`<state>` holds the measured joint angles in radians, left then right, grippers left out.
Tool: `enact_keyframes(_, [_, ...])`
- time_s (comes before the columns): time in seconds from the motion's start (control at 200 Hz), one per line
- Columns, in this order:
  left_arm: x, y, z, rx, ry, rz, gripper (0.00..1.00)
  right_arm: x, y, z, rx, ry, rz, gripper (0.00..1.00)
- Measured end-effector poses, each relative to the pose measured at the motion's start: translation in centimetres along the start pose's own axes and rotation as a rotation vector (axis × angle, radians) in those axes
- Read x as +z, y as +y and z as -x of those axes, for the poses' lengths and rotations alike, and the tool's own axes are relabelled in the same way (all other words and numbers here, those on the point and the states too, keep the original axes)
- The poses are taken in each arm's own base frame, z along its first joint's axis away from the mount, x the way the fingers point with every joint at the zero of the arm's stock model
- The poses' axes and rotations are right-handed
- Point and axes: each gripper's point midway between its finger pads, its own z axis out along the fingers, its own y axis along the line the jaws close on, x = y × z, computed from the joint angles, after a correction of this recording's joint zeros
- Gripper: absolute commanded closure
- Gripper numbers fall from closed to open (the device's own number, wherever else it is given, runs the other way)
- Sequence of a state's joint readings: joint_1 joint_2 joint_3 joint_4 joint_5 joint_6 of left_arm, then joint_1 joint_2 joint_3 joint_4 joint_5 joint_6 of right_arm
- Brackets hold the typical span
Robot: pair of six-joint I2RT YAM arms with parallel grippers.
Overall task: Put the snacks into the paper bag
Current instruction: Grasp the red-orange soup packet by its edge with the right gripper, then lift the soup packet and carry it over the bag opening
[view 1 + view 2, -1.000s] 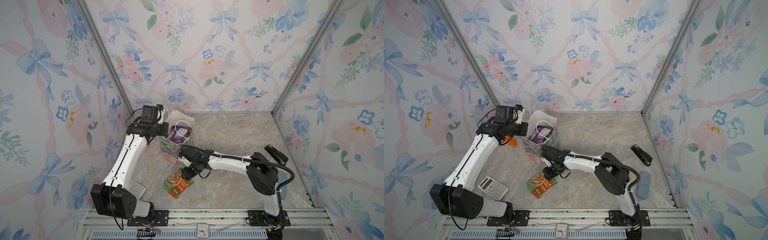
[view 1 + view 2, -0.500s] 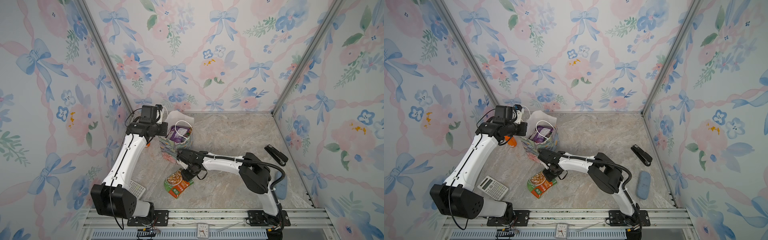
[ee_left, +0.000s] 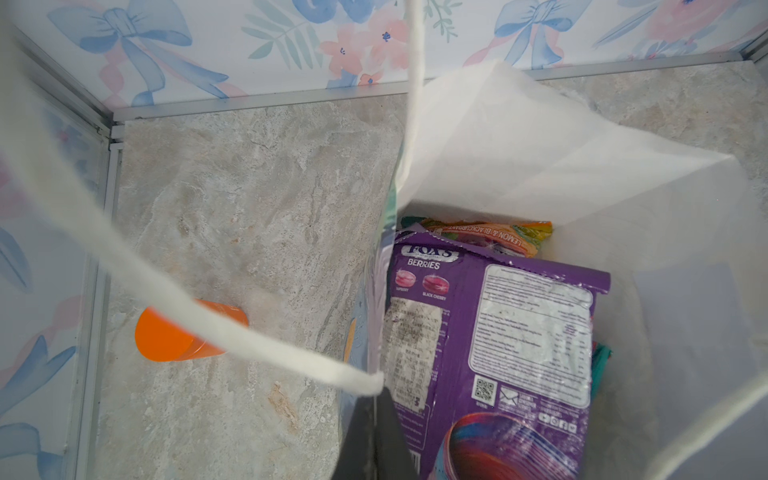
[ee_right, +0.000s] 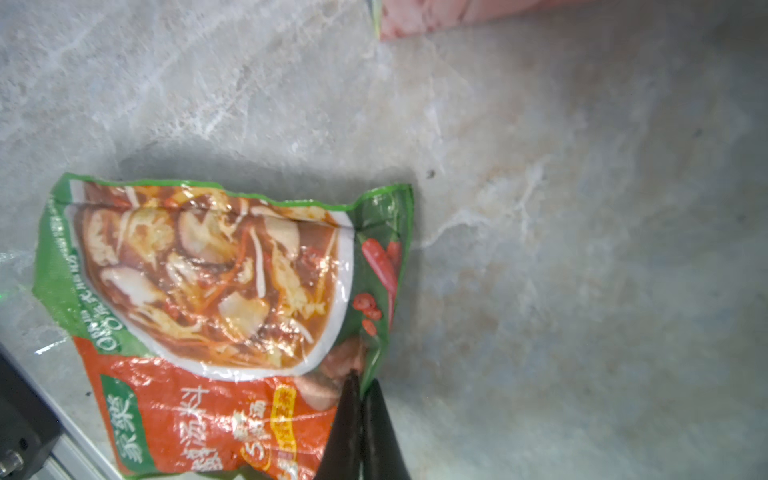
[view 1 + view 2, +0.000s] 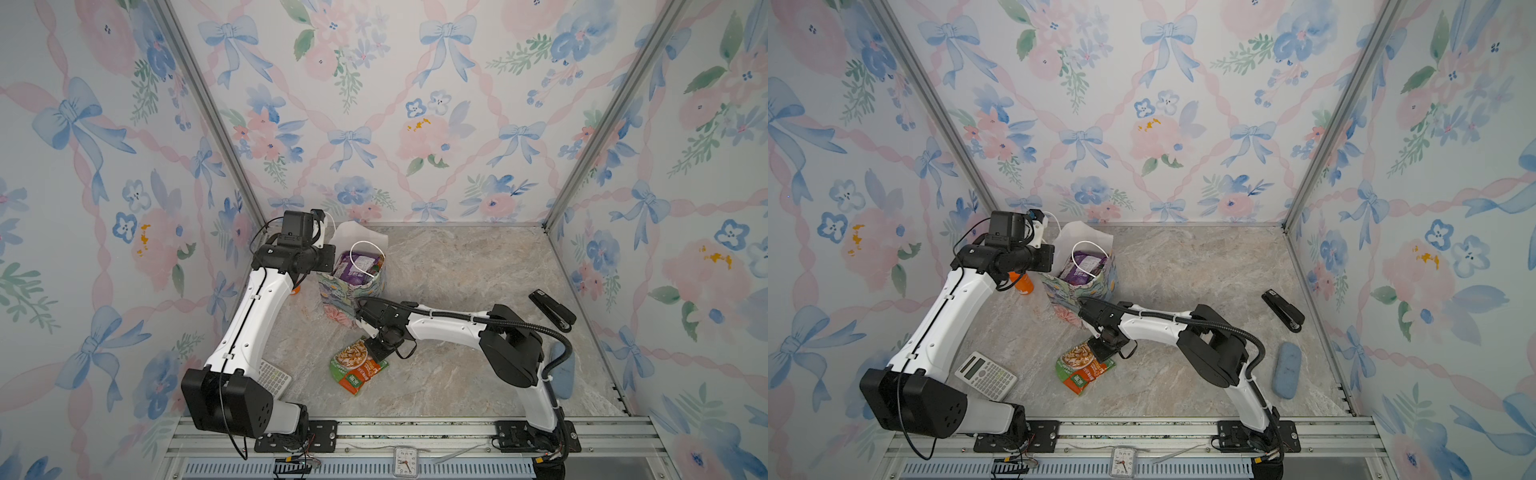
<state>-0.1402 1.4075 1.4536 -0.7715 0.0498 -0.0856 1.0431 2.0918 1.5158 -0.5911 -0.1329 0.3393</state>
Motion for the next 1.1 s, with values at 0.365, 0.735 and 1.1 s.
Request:
enact_keyframes(0.365, [0.0,0.1,0.0,-0.002,0.0,-0.001,1.0,-7.0,-5.3,0.0,0.072,-0.106,-0.114,1.0])
enact_keyframes(0.735, [0.0,-0.1,0.0,-0.002,0.0,-0.013,1.0,-14.2,-10.4,1.0,0.134,-0.218,-0.227,1.0])
enact_keyframes(1.1, [0.0,-0.2,0.0,-0.002,0.0,-0.019,1.0,-23.6,-14.1,3.6,0.141,-0.379,-0.363,1.0])
